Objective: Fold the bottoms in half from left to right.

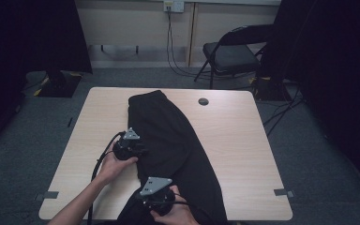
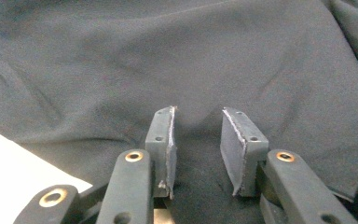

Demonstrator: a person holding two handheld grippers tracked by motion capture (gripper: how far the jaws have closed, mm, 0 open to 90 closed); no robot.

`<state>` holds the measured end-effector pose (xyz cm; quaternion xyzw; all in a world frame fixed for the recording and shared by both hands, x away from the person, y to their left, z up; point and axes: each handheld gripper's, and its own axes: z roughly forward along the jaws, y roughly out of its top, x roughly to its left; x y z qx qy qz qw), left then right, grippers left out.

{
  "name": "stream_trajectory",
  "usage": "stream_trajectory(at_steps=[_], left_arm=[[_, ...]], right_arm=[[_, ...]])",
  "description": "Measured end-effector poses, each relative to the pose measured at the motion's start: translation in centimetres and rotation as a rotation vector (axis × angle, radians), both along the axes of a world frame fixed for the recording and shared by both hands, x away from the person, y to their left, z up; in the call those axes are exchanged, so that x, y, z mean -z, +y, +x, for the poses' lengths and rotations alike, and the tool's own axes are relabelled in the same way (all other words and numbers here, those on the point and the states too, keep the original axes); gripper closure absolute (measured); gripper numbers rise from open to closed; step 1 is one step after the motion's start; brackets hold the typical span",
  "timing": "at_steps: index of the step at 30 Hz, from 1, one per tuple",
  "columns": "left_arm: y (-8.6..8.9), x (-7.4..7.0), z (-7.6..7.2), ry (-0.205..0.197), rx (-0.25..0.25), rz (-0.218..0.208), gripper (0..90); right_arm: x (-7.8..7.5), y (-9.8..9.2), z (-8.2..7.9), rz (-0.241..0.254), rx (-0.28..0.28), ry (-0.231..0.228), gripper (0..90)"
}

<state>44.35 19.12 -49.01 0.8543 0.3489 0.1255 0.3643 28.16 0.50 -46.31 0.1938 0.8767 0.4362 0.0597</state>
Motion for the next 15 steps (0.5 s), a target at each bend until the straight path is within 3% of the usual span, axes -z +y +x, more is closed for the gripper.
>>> stream_trajectory(at_steps=[5, 10, 11, 12, 13, 15], left_arm=[[-0.1, 0.0, 0.0, -0.001, -0.01, 0.004, 65.3], [-0.1, -0.1, 0.0, 0.002, -0.009, 0.011, 65.4], [-0.1, -0.1, 0.0, 0.002, -0.009, 0.013, 65.4], [-0.1, -0.1, 0.0, 0.002, -0.009, 0.013, 65.4], [-0.1, -0.1, 0.0, 0.003, -0.011, 0.012, 65.5], [-0.2, -0.1, 0.0, 0.001, -0.019, 0.006, 65.7]], right_arm=[[-3.6, -4.0, -0.9, 0.087, 0.05, -0.01, 89.4], [-6.2, -10.5, -1.5, 0.166, 0.168, -0.033, 89.4], [-6.6, -11.9, -1.6, 0.173, 0.195, -0.039, 89.4], [-6.6, -11.9, -1.6, 0.173, 0.195, -0.039, 89.4], [-6.9, -14.5, -1.8, 0.164, 0.252, -0.052, 89.4], [-6.6, -17.0, -1.8, 0.164, 0.313, -0.04, 89.4]])
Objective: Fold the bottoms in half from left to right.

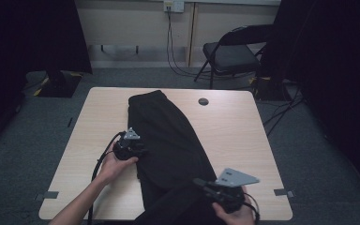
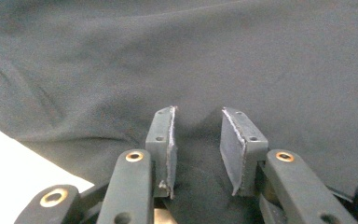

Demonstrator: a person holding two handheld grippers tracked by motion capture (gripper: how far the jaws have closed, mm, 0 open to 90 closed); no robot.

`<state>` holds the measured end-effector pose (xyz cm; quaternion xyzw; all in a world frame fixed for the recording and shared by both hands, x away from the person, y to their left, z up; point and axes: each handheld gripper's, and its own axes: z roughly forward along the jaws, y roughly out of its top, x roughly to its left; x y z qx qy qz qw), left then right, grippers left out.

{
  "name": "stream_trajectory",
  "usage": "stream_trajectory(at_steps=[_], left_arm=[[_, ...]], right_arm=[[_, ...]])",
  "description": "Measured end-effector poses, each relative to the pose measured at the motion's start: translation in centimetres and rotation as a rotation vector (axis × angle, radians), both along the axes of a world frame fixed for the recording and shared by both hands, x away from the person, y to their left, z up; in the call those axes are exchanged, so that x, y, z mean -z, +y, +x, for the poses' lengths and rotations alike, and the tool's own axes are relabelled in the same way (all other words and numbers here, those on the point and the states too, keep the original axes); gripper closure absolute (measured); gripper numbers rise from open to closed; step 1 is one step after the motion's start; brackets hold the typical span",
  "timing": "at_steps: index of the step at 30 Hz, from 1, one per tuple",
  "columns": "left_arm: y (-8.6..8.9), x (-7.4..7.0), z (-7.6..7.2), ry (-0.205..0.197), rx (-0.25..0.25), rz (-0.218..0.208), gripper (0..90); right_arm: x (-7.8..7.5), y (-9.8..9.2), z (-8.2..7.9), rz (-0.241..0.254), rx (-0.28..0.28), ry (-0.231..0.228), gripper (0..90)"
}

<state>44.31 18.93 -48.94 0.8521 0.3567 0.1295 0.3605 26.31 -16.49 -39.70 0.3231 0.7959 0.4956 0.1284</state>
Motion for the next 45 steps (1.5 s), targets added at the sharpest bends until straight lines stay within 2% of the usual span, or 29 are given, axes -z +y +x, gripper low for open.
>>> stream_trajectory(at_steps=[2, 3, 4, 5, 6, 7, 8, 10, 11, 12, 14, 15, 16, 18, 21, 27, 28, 31, 32, 33, 35, 36, 37, 38, 40, 41, 42, 44, 45], left_arm=[[0.0, 0.0, 0.0, 0.0, -0.001, 0.001, 65.7], [0.0, 0.0, 0.0, 0.001, 0.002, 0.007, 65.7], [0.0, 0.0, 0.0, 0.001, 0.002, 0.007, 65.7], [0.0, 0.0, 0.0, 0.002, 0.003, 0.007, 65.7], [0.1, 0.0, 0.1, 0.003, 0.007, 0.006, 65.7], [0.1, 0.0, 0.1, 0.003, 0.007, 0.006, 65.7], [0.1, 0.0, 0.1, 0.002, 0.008, 0.006, 65.7], [0.1, 0.0, 0.1, 0.001, 0.006, 0.007, 65.7], [0.1, 0.0, 0.1, 0.001, 0.006, 0.007, 65.7], [0.1, 0.0, 0.2, -0.002, 0.003, 0.0, 65.7], [0.0, 0.0, 0.2, 0.001, 0.0, -0.002, 65.7], [0.0, 0.0, 0.2, 0.001, 0.0, -0.002, 65.6], [0.1, 0.0, 0.2, -0.001, 0.003, 0.001, 65.6], [0.1, 0.0, 0.2, -0.003, 0.006, 0.0, 65.6], [0.2, 0.1, 0.2, -0.003, 0.008, -0.003, 65.4], [0.2, 0.1, 0.2, 0.001, 0.011, -0.009, 65.4], [0.2, 0.1, 0.2, 0.001, 0.013, -0.006, 65.4], [0.1, 0.0, 0.2, -0.002, 0.012, 0.0, 65.4], [0.2, 0.0, 0.2, 0.002, 0.011, -0.004, 65.4], [0.2, 0.0, 0.2, 0.001, 0.012, -0.002, 65.4], [0.1, 0.0, 0.2, -0.004, 0.012, 0.003, 65.3], [0.2, 0.1, 0.2, 0.001, 0.013, -0.004, 65.4], [0.2, 0.1, 0.2, 0.001, 0.013, -0.004, 65.4], [0.2, 0.1, 0.3, 0.002, 0.013, -0.006, 65.4], [0.2, 0.1, 0.2, 0.002, 0.012, -0.006, 65.4], [0.1, 0.0, 0.2, -0.001, 0.01, 0.0, 65.4], [0.1, 0.0, 0.2, -0.004, 0.008, 0.003, 65.4], [0.1, 0.0, 0.2, -0.003, 0.007, 0.004, 65.4], [0.1, 0.0, 0.2, -0.003, 0.007, 0.004, 65.4]], right_arm=[[0.9, -1.9, -0.2, -0.042, 0.044, 0.029, 89.3], [1.7, -2.7, -0.2, -0.069, 0.054, 0.065, 89.0], [1.7, -2.7, -0.2, -0.069, 0.054, 0.065, 89.0], [2.6, -3.3, -0.2, -0.081, 0.059, 0.117, 88.6], [4.4, -4.1, -0.5, -0.096, 0.069, 0.163, 80.7], [4.4, -4.1, -0.5, -0.096, 0.069, 0.163, 80.7], [4.9, -4.4, -0.7, -0.097, 0.115, 0.175, 67.0], [4.0, -4.2, -0.8, -0.107, 0.123, 0.125, 63.1], [4.0, -4.2, -0.8, -0.107, 0.123, 0.125, 63.1], [3.1, -3.4, -0.3, -0.077, 0.102, 0.111, 63.2], [3.0, -1.3, 0.2, -0.084, 0.025, 0.097, 60.5], [3.0, -1.3, 0.2, -0.084, 0.025, 0.097, 60.5], [3.5, 1.8, 0.6, -0.097, -0.08, 0.123, 58.2], [4.4, 5.2, 0.4, -0.124, -0.2, 0.153, 55.8], [5.8, 9.3, 0.1, -0.227, -0.296, 0.153, 49.0], [7.8, 10.8, 0.4, -0.27, -0.332, 0.166, 43.4], [8.6, 11.0, 0.3, -0.311, -0.338, 0.155, 46.7], [8.8, 10.9, 0.2, -0.305, -0.329, 0.159, 54.0], [8.6, 10.9, 0.0, -0.315, -0.342, 0.145, 83.6], [8.5, 10.6, -0.1, -0.298, -0.349, 0.158, 88.7], [8.2, 10.2, -0.2, -0.271, -0.365, 0.175, 89.3], [7.1, 9.1, -0.5, -0.224, -0.368, 0.183, 89.6], [7.1, 9.1, -0.5, -0.224, -0.368, 0.183, 89.6], [5.7, 7.3, -0.7, -0.175, -0.341, 0.174, 89.8], [4.8, 4.8, -0.9, -0.142, -0.291, 0.16, 89.8], [4.8, 4.8, -0.9, -0.142, -0.291, 0.16, 89.8], [4.5, 2.0, -1.1, -0.132, -0.233, 0.161, 89.9], [5.0, -0.4, -1.4, -0.188, -0.171, 0.172, 89.8], [5.4, -1.4, -1.4, -0.212, -0.143, 0.202, 89.7]])
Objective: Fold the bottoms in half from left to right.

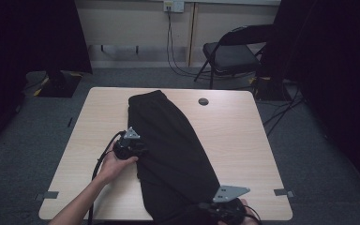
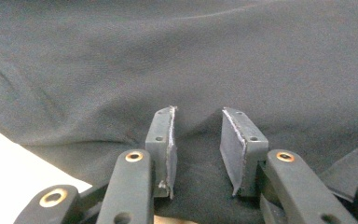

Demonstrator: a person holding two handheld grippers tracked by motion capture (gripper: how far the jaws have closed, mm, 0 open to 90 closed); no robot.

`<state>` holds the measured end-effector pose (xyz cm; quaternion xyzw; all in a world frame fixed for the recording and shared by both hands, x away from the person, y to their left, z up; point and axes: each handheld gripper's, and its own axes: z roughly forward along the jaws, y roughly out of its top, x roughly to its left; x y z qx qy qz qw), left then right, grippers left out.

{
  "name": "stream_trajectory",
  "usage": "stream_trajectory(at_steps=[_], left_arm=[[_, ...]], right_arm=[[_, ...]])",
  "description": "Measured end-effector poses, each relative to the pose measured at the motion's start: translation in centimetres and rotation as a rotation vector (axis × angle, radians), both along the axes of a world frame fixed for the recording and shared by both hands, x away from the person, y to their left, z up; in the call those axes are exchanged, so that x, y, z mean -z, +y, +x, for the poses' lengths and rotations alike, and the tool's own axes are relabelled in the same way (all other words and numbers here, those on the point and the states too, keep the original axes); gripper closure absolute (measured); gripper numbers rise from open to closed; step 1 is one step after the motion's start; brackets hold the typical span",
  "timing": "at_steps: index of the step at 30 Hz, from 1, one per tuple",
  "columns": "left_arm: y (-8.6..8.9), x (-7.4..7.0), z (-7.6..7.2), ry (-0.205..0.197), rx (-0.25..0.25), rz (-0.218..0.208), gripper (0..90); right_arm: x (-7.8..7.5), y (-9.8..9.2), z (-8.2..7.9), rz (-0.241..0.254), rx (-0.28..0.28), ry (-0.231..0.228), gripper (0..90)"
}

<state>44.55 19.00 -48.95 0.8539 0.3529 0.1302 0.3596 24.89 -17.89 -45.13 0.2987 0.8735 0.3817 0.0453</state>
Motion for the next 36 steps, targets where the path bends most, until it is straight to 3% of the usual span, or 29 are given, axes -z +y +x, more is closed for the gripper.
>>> stream_trajectory(at_steps=[1, 2, 3, 4, 5, 6, 8, 9, 10, 11, 13, 14, 15, 17, 18, 23, 25, 26, 27, 30, 36], left_arm=[[-0.1, 0.0, 0.0, 0.002, -0.002, 0.003, 65.4], [-0.1, 0.0, 0.0, 0.002, -0.002, 0.003, 65.3], [0.0, 0.0, 0.1, 0.001, 0.0, 0.0, 65.4], [0.0, 0.0, 0.1, 0.001, 0.0, 0.0, 65.4], [0.0, 0.0, 0.1, 0.006, -0.003, -0.007, 65.4], [0.0, 0.0, 0.1, 0.006, -0.003, -0.007, 65.3], [0.0, 0.0, 0.1, 0.001, 0.0, -0.002, 65.2], [-0.1, 0.0, 0.1, 0.001, 0.0, -0.004, 64.5], [-0.1, 0.0, 0.1, 0.001, -0.004, -0.01, 64.5], [-0.1, 0.0, 0.1, 0.002, -0.003, -0.011, 64.2], [-0.1, 0.0, 0.0, 0.0, -0.003, -0.009, 63.7], [-0.1, 0.0, 0.0, -0.001, 0.002, -0.004, 63.3], [0.0, 0.1, 0.0, -0.001, 0.003, -0.008, 63.1], [0.0, 0.1, 0.0, 0.0, 0.006, -0.01, 62.6], [0.0, 0.1, 0.0, 0.0, 0.006, -0.01, 62.4], [0.0, 0.2, -0.1, -0.008, 0.011, -0.011, 62.1], [0.0, 0.2, -0.1, -0.009, 0.01, -0.011, 60.6], [-0.1, 0.2, -0.2, -0.01, 0.009, -0.009, 60.6], [-0.2, 0.2, -0.3, -0.014, 0.009, -0.009, 58.7], [-0.3, 0.2, -0.4, -0.009, 0.01, -0.02, 58.5], [-1.4, 0.2, -1.4, 0.014, 0.069, -0.038, 57.8]], right_arm=[[0.5, -0.8, 0.0, -0.037, 0.031, 0.013, 89.5], [0.5, -0.8, 0.0, -0.037, 0.031, 0.013, 89.5], [1.1, -1.8, -0.1, -0.015, 0.064, 0.041, 77.6], [1.1, -1.8, -0.1, -0.015, 0.064, 0.041, 77.6], [0.2, -1.4, 0.1, 0.02, 0.072, 0.004, 64.9], [0.2, -1.4, 0.1, 0.02, 0.072, 0.004, 64.9], [-1.1, -0.3, 1.2, 0.088, 0.061, -0.029, 64.9], [-1.9, 1.0, 2.8, 0.085, 0.05, -0.056, 66.6], [-1.9, 1.0, 2.8, 0.085, 0.05, -0.056, 66.6], [-2.1, 1.8, 3.9, 0.069, 0.046, -0.08, 67.1], [-2.2, 3.1, 6.7, 0.072, 0.06, -0.074, 68.2], [-2.1, 3.8, 8.1, 0.048, 0.07, -0.092, 67.0], [-1.3, 4.8, 11.2, -0.027, 0.112, -0.119, 60.9], [0.0, 5.3, 13.9, -0.048, 0.142, -0.105, 56.9], [0.7, 5.5, 14.9, -0.089, 0.159, -0.124, 54.6], [2.6, 6.1, 17.7, -0.125, 0.177, -0.116, 53.7], [3.4, 6.3, 18.2, -0.162, 0.191, -0.096, 52.9], [3.4, 6.3, 18.2, -0.162, 0.191, -0.096, 52.9], [3.6, 6.2, 18.1, -0.131, 0.213, -0.097, 52.7], [3.4, 6.2, 17.7, -0.155, 0.213, -0.088, 52.7], [3.4, 4.5, 15.4, -0.157, 0.215, -0.079, 52.8]])
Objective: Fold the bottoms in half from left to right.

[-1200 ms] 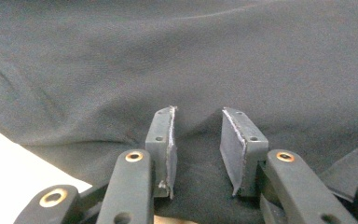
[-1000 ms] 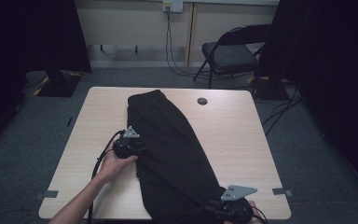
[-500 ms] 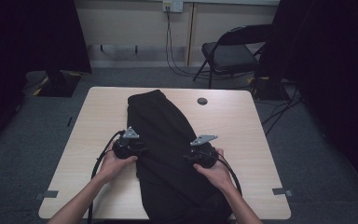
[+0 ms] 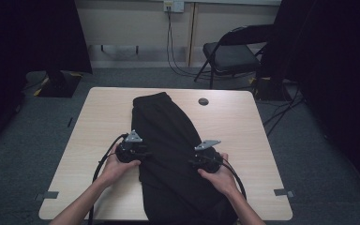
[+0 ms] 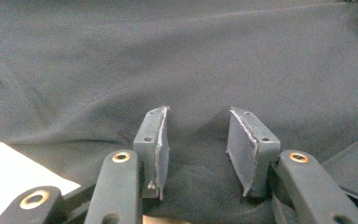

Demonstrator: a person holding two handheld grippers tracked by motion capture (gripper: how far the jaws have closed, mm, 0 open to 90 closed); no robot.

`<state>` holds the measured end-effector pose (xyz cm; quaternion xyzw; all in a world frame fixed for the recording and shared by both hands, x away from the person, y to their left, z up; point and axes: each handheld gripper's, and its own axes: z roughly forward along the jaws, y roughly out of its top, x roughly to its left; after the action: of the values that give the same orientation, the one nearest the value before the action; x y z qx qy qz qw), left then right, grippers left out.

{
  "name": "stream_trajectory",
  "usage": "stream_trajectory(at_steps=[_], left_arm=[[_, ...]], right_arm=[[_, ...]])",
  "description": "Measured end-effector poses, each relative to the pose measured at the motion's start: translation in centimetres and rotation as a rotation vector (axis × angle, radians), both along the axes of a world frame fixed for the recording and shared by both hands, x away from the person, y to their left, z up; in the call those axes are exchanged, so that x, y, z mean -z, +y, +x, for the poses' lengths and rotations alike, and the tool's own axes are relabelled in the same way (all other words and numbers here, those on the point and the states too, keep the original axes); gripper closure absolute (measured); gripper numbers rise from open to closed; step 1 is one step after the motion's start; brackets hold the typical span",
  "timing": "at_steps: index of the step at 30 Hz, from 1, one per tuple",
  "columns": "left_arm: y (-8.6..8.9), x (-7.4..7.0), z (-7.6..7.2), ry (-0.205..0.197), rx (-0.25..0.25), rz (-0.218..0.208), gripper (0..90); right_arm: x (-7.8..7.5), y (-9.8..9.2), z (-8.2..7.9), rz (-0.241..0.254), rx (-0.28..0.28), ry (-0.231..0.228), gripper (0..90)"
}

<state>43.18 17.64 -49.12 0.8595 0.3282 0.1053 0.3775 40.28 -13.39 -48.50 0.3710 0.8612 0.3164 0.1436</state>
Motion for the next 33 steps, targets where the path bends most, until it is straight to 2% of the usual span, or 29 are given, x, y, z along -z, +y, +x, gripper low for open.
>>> stream_trajectory(at_steps=[1, 2, 4, 6, 7, 8, 10, 11, 12, 13, 14, 15, 16, 17, 18, 19, 20, 21, 22, 23, 24, 25, 26, 27, 28, 29, 30, 31, 33], left_arm=[[-0.7, 0.1, -0.8, -0.007, 0.024, -0.001, 56.8], [-0.7, 0.1, -0.8, -0.007, 0.024, -0.001, 56.3], [-1.4, -0.1, -2.0, 0.003, 0.071, 0.006, 55.9], [-1.5, -0.1, -2.4, 0.009, 0.086, 0.007, 55.9], [-1.8, -0.2, -3.4, 0.035, 0.116, 0.001, 55.9], [-1.8, -0.2, -3.4, 0.035, 0.116, 0.001, 55.9], [-2.2, -0.3, -4.6, 0.04, 0.154, 0.012, 55.8], [-2.9, -0.7, -5.9, 0.051, 0.215, 0.058, 55.4], [-3.2, -0.9, -6.6, 0.061, 0.225, 0.083, 55.4], [-3.3, -1.1, -7.1, 0.073, 0.232, 0.091, 55.4], [-3.3, -1.1, -7.1, 0.073, 0.232, 0.091, 55.4], [-3.4, -1.2, -7.4, 0.105, 0.254, 0.081, 56.3], [-3.3, -1.2, -7.4, 0.124, 0.272, 0.061, 56.3], [-3.3, -1.1, -7.1, 0.118, 0.263, 0.048, 56.5], [-3.3, -1.1, -7.1, 0.118, 0.263, 0.048, 54.1], [-3.4, -1.3, -6.2, 0.132, 0.243, 0.018, 52.5], [-3.4, -1.6, -5.6, 0.125, 0.239, 0.032, 52.3], [-3.4, -1.9, -4.9, 0.103, 0.226, 0.025, 52.3], [-3.4, -1.9, -4.9, 0.103, 0.226, 0.025, 52.3], [-3.3, -2.2, -3.8, 0.102, 0.194, -0.016, 52.3], [-3.3, -2.3, -3.1, 0.1, 0.169, -0.038, 52.5], [-3.4, -2.3, -1.4, 0.07, 0.12, -0.015, 53.0], [-3.4, -2.3, -1.4, 0.07, 0.12, -0.015, 53.2], [-3.4, -2.1, -0.7, 0.055, 0.101, -0.003, 53.2], [-3.3, -1.9, 0.1, 0.072, 0.077, -0.006, 53.6], [-3.2, -1.7, 0.6, 0.065, 0.038, -0.02, 53.8], [-3.1, -1.5, 0.9, 0.054, 0.018, -0.025, 54.2], [-3.0, -0.7, 1.4, 0.066, 0.005, -0.008, 54.9], [-3.0, -0.5, 1.4, 0.061, 0.013, 0.003, 55.0]], right_arm=[[-0.1, -0.3, -1.4, -0.011, -0.01, 0.006, 52.9], [-0.1, -0.3, -1.4, -0.011, -0.01, 0.006, 52.9], [-0.2, -1.1, -3.4, -0.015, -0.007, 0.017, 52.8], [-0.1, -1.5, -4.1, -0.008, -0.009, 0.013, 52.8], [-0.3, -2.0, -5.4, -0.018, -0.017, 0.024, 52.8], [-0.3, -2.0, -5.4, -0.018, -0.017, 0.024, 52.8], [-0.4, -2.4, -7.1, -0.028, -0.022, 0.035, 52.7], [-0.6, -2.5, -9.2, -0.022, -0.032, 0.059, 52.7], [-0.7, -2.4, -10.2, -0.009, -0.048, 0.078, 53.6], [-0.8, -2.2, -10.9, -0.003, -0.055, 0.096, 59.8], [-0.8, -2.2, -10.9, -0.003, -0.055, 0.096, 59.8], [-1.5, -1.8, -11.3, 0.033, -0.071, 0.071, 57.5], [-1.5, -1.8, -11.3, 0.033, -0.071, 0.071, 57.5], [-2.6, -1.6, -10.2, 0.079, -0.074, 0.023, 54.7], [-2.6, -1.6, -10.2, 0.079, -0.074, 0.023, 54.7], [-3.7, -1.4, -8.0, 0.106, -0.055, -0.028, 55.8], [-4.0, -1.3, -6.7, 0.117, -0.046, -0.047, 56.8], [-4.3, -1.0, -5.3, 0.112, -0.046, -0.063, 59.1], [-4.3, -1.0, -5.3, 0.112, -0.046, -0.063, 59.1], [-4.5, -0.6, -4.0, 0.1, -0.039, -0.085, 60.0], [-4.5, -0.3, -2.3, 0.121, -0.025, -0.087, 59.8], [-4.2, 0.4, -0.1, 0.108, -0.011, -0.084, 60.2], [-4.2, 0.4, -0.1, 0.108, -0.011, -0.084, 60.2], [-3.9, 0.9, 1.0, 0.049, -0.007, -0.108, 60.1], [-3.4, 1.2, 2.0, 0.033, 0.004, -0.093, 59.7], [-2.8, 1.3, 2.9, 0.054, 0.009, -0.058, 59.8], [-2.4, 1.5, 3.4, 0.033, 0.016, -0.057, 59.7], [-1.5, 1.6, 4.1, 0.028, 0.031, -0.034, 59.2], [-1.2, 1.5, 4.1, 0.026, 0.037, -0.026, 59.0]])
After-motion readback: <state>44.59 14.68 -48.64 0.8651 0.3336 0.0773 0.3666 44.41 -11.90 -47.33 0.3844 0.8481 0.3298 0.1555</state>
